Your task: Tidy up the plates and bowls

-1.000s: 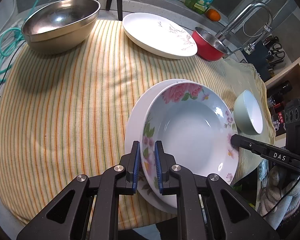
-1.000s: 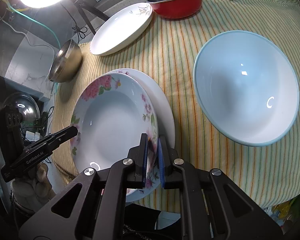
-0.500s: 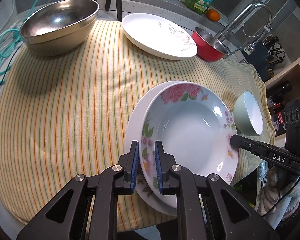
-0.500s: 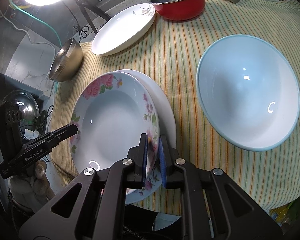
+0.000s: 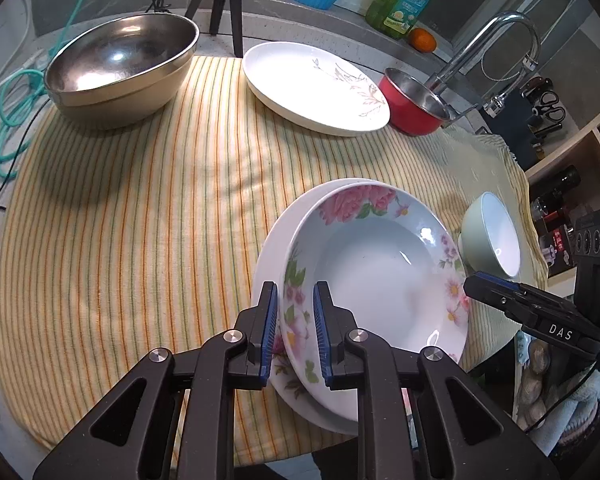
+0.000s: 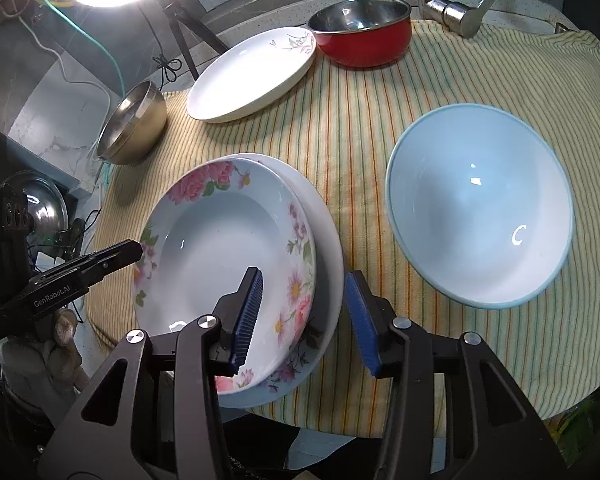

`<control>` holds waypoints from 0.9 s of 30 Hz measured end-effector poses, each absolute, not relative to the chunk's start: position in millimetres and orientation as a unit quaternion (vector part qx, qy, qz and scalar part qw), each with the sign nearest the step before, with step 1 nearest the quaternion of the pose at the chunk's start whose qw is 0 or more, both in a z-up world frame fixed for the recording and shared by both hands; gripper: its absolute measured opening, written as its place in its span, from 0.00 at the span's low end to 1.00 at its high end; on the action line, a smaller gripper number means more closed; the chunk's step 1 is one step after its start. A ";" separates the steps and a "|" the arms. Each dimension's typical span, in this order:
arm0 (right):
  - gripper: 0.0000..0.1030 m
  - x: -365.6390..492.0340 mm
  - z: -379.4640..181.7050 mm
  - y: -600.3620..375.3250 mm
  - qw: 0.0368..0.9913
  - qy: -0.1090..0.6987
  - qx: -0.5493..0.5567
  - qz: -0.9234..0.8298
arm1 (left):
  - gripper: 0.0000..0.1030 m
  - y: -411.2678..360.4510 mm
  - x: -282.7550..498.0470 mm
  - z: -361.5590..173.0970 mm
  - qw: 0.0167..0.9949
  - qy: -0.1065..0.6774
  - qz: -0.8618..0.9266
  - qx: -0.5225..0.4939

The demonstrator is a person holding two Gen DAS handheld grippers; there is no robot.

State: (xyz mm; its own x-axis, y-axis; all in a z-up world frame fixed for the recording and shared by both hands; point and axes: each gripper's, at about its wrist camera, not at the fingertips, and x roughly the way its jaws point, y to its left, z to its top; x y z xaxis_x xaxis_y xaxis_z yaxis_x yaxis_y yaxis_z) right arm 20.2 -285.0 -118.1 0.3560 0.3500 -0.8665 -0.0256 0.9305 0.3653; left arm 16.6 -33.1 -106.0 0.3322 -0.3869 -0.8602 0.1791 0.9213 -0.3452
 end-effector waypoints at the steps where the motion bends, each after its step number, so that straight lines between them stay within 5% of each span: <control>1: 0.45 20.0 -116.4 -285.5 0.810 0.555 0.149 0.119 | 0.16 -32.6 17.0 -105.0 0.811 0.551 -0.176 -0.094; 27: 0.45 112.1 -89.6 -273.5 0.818 0.509 0.254 0.086 | 0.20 -28.0 169.5 -60.0 0.824 0.517 -0.233 0.001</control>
